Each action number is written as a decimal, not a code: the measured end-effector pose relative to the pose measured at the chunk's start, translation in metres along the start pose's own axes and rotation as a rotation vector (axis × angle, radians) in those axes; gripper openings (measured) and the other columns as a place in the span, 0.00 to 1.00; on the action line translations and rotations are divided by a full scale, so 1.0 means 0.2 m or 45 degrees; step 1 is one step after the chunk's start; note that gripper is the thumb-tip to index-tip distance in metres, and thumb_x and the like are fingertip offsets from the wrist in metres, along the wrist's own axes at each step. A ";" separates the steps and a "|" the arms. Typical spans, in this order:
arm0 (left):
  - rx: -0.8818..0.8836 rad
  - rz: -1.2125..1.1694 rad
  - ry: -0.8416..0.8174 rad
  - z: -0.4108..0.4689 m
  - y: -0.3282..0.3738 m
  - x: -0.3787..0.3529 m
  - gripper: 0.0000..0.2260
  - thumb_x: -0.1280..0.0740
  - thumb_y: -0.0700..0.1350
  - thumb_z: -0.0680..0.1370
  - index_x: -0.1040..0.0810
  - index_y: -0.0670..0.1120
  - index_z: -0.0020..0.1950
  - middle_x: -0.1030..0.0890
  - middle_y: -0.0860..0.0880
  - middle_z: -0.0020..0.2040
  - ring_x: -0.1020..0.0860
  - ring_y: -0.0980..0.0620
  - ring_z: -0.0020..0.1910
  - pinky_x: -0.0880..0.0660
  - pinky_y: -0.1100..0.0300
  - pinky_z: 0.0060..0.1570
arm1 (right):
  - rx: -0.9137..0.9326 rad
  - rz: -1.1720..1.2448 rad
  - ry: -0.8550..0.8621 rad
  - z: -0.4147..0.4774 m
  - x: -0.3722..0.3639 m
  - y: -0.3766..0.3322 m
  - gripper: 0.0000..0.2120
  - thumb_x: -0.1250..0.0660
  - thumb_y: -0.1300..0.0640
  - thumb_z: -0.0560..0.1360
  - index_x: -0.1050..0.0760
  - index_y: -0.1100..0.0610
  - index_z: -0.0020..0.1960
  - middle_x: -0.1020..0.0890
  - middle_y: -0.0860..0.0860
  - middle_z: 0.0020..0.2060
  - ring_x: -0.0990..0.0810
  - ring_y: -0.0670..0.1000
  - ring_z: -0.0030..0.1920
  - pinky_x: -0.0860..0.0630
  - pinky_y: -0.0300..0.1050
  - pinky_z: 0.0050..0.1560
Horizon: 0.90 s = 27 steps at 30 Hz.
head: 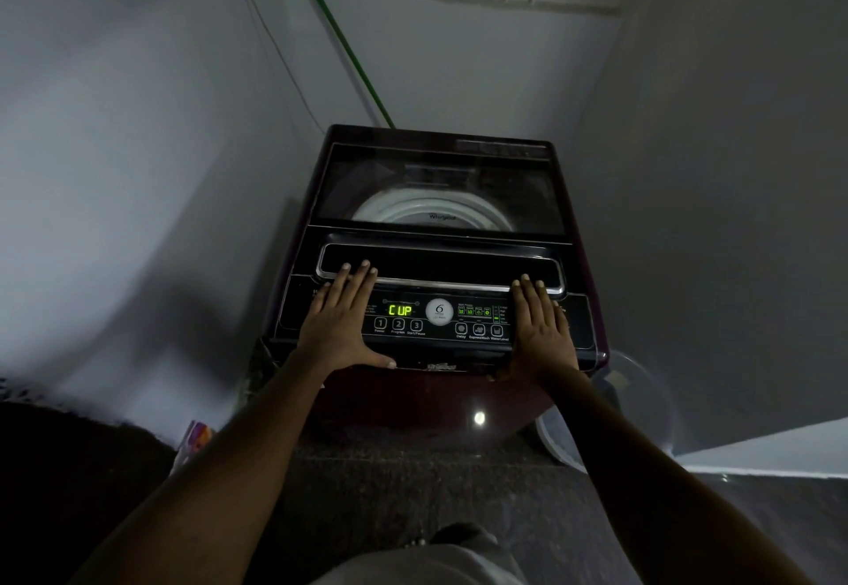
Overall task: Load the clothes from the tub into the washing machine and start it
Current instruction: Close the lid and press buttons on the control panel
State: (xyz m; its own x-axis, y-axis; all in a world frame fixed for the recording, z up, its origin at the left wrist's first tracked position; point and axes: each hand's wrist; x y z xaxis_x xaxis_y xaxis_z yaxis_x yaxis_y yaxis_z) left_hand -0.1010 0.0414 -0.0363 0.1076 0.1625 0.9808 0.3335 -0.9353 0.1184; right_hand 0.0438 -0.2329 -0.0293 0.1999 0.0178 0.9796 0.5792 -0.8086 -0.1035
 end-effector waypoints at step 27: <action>0.013 0.012 0.004 0.00 0.00 0.00 0.68 0.33 0.79 0.55 0.71 0.50 0.76 0.72 0.52 0.76 0.71 0.49 0.76 0.62 0.48 0.74 | -0.004 -0.047 0.021 0.00 0.00 0.00 0.70 0.26 0.31 0.55 0.68 0.56 0.76 0.65 0.52 0.77 0.68 0.53 0.76 0.63 0.52 0.73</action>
State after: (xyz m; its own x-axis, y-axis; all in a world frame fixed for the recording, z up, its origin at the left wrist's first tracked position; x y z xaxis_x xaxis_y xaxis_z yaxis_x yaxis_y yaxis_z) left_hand -0.1008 0.0410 -0.0354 0.1077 0.1523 0.9824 0.3417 -0.9337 0.1073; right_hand 0.0432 -0.2332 -0.0302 0.1655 0.0378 0.9855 0.5836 -0.8092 -0.0670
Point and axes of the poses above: each hand's wrist, its own z-axis towards the middle knuckle, its own x-axis out of the back of the hand, y = z × x
